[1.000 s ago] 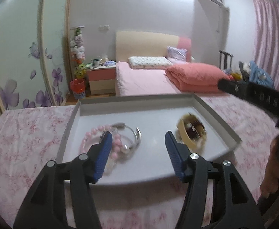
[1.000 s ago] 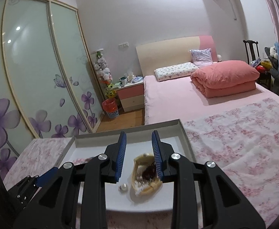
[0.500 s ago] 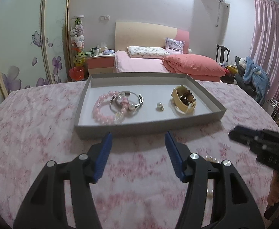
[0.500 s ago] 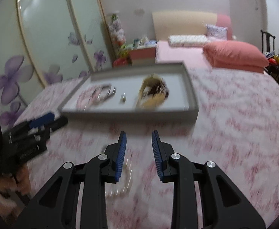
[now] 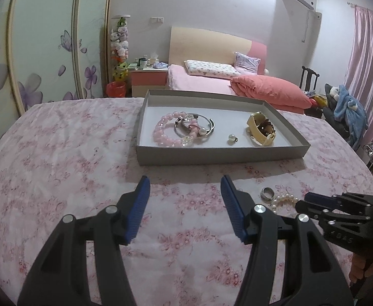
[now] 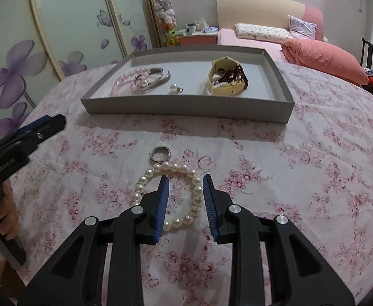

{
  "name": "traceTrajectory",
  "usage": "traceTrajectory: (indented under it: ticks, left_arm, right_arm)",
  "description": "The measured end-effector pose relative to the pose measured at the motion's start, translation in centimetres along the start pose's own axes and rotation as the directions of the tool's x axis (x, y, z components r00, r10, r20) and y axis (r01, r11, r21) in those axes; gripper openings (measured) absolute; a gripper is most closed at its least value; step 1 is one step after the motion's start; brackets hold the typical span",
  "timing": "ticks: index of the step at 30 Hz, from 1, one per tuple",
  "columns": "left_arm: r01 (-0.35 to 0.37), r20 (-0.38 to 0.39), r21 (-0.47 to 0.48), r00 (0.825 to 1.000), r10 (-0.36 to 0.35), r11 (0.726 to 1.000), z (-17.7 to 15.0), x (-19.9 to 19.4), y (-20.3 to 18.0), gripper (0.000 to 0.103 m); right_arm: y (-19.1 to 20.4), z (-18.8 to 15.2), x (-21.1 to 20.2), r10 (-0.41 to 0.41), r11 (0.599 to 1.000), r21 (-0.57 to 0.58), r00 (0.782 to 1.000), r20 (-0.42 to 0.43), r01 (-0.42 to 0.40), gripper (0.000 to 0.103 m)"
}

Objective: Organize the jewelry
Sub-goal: 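Grasp the silver ring with the left tool while the right tool grasps the pearl bracelet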

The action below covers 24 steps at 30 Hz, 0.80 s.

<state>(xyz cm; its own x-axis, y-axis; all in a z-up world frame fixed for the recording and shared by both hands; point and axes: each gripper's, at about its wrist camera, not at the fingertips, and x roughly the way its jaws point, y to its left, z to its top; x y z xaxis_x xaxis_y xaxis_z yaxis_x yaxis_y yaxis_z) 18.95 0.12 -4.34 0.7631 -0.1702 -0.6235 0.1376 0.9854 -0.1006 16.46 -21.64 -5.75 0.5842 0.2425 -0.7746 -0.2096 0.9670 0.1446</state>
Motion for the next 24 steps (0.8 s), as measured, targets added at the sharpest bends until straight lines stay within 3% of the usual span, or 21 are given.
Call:
traceTrajectory:
  ticks: [3,4,9,13,20,24]
  left_arm:
    - [0.002,-0.003,0.006,1.000,-0.002,1.000,0.0,0.0,-0.2,0.057]
    - [0.005,-0.007,0.011,1.000,-0.004,1.000,-0.1,0.0,-0.3,0.057]
    - [0.032,-0.042,0.056,0.999,-0.029,0.998,-0.4,0.8,-2.1,0.057]
    - [0.071,-0.093,0.124,0.994,-0.059,0.990,-0.7,2.1,-4.9,0.057]
    - [0.110,-0.181,0.227,0.981,-0.069,0.968,-1.3,5.1,-10.1,0.056]
    - [0.123,-0.218,0.238,0.973,-0.070,0.963,-1.5,6.7,-11.7,0.046]
  right_arm:
    - [-0.1,-0.3,0.8,-0.021,1.000,-0.007,0.999,-0.037,0.020,0.020]
    - [-0.1,-0.5,0.7,-0.037,0.999,-0.018,0.999,-0.024,0.036,0.011]
    - [-0.8,-1.6,-0.3,-0.062,0.998,-0.030,0.998,-0.025,0.061,0.010]
    - [-3.8,-1.7,-0.9,-0.133,0.988,0.083,0.991,-0.010,0.133,0.010]
    - [-5.5,-2.1,-1.4,-0.126,0.981,0.152,0.992,0.009,0.123,0.010]
    - [-5.9,-2.4,-1.7,-0.110,0.981,0.161,0.994,0.016,0.106,0.010]
